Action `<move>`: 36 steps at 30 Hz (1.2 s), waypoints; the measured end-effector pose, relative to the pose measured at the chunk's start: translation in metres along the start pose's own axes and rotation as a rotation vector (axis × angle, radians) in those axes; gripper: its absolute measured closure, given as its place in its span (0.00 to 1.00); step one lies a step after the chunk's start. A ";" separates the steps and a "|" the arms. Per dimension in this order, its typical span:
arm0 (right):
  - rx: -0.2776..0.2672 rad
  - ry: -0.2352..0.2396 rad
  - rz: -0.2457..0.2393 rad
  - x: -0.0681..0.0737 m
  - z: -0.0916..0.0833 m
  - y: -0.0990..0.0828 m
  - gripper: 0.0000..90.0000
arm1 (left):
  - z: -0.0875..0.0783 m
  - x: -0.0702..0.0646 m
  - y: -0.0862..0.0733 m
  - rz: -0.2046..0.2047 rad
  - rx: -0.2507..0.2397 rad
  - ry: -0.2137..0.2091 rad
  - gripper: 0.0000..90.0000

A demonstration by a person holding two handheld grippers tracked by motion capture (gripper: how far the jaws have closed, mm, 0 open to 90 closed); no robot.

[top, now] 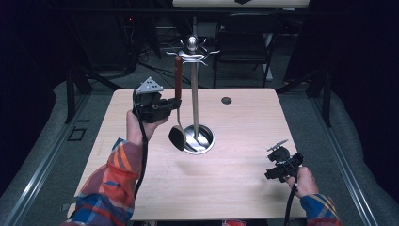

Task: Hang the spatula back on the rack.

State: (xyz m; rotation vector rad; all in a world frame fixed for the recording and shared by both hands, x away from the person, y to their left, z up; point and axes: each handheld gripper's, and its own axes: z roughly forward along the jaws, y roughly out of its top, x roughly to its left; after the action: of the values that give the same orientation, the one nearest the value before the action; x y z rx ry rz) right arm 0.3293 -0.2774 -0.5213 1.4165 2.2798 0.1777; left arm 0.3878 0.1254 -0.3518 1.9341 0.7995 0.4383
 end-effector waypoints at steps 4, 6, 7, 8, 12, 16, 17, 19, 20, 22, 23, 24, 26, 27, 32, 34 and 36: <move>-0.006 -0.005 0.006 0.000 -0.001 0.000 0.16 | 0.002 0.000 0.001 0.002 0.004 0.001 0.94; -0.004 -0.003 0.006 0.000 0.000 0.000 0.16 | 0.004 0.000 0.001 0.002 0.008 0.002 0.94; -0.005 -0.004 0.006 0.000 0.000 0.000 0.16 | 0.005 0.000 0.001 0.003 0.008 0.001 0.93; -0.005 -0.003 0.006 0.000 0.000 0.000 0.16 | 0.006 0.000 0.001 0.001 0.007 0.004 0.93; -0.005 -0.002 0.007 0.000 0.000 0.000 0.16 | 0.008 0.000 0.002 0.001 0.012 0.001 0.93; -0.004 -0.002 0.008 0.000 0.000 0.000 0.16 | 0.009 0.000 0.003 0.001 0.014 0.003 0.93; -0.005 -0.002 0.008 0.000 0.000 0.000 0.16 | 0.010 0.000 0.004 0.003 0.017 0.005 0.93; -0.005 -0.002 0.008 0.000 0.000 0.000 0.16 | 0.011 -0.001 0.004 0.003 0.017 0.005 0.93; -0.005 -0.002 0.008 0.000 0.000 0.000 0.16 | 0.011 -0.001 0.004 0.003 0.017 0.005 0.93; -0.005 -0.002 0.009 0.000 0.000 0.000 0.16 | 0.013 -0.001 0.004 0.006 0.020 0.011 0.93; -0.006 -0.002 0.009 0.000 0.000 0.000 0.16 | 0.013 -0.002 0.004 0.010 0.022 0.013 0.93; -0.006 -0.002 0.009 0.000 0.000 0.000 0.16 | 0.013 -0.002 0.004 0.010 0.022 0.013 0.93; -0.005 -0.002 0.009 0.000 0.000 0.000 0.16 | 0.014 -0.002 0.005 0.011 0.022 0.016 0.93; -0.005 -0.002 0.009 0.000 0.000 0.000 0.16 | 0.016 -0.002 0.005 0.011 0.021 0.019 0.93; -0.005 -0.002 0.010 0.000 0.000 0.000 0.16 | 0.018 -0.003 0.006 0.025 0.024 0.031 0.92; -0.004 -0.002 0.010 0.000 0.000 0.000 0.16 | 0.018 -0.004 0.006 0.031 0.024 0.039 0.92; -0.005 -0.002 0.010 0.000 0.000 0.000 0.16 | 0.017 -0.004 0.007 0.035 0.023 0.043 0.91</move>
State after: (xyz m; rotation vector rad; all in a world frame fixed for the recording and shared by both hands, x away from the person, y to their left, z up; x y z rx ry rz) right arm 0.3291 -0.2776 -0.5209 1.4254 2.2699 0.1845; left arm 0.3972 0.1091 -0.3540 1.9683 0.8021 0.4950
